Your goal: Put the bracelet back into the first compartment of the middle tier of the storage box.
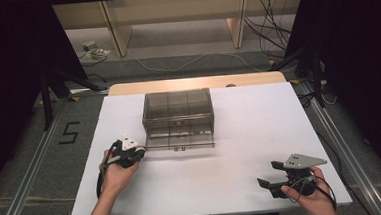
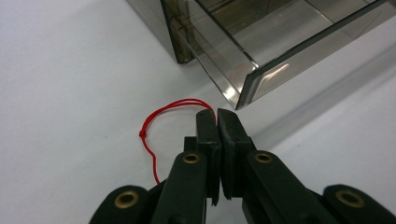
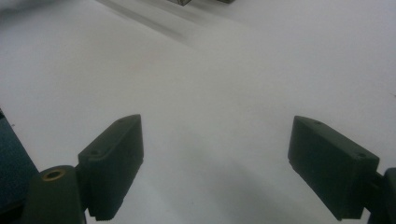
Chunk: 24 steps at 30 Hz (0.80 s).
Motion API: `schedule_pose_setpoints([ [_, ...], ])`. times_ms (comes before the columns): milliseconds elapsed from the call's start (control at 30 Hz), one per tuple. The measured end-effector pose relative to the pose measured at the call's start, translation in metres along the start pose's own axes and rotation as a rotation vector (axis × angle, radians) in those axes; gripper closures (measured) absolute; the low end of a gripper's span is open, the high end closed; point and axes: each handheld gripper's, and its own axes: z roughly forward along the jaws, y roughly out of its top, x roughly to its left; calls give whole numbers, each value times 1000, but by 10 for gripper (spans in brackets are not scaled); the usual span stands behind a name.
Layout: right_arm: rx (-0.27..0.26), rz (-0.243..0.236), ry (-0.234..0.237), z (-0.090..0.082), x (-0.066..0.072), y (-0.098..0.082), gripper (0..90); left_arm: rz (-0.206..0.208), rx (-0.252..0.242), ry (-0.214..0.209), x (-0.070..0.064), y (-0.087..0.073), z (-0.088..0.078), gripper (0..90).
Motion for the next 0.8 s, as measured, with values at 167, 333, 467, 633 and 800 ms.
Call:
schedule_pose_setpoints([
  [167, -1, 1, 0, 0, 0, 0, 190, -9, -7, 13, 4, -1, -4, 883],
  [333, 2, 0, -2, 0, 0, 0, 190, -13, -13, 19, 4, -1, -7, 883],
  [467, 0, 2, 0, 0, 0, 0, 190, -10, -23, 26, 3, 1, -9, 883],
  [633, 2, 0, -1, 0, 0, 0, 190, -4, -36, 38, 3, 2, -13, 883],
  [800, -2, 1, 0, 0, 0, 0, 190, -4, -42, 40, 4, 3, -16, 883],
])
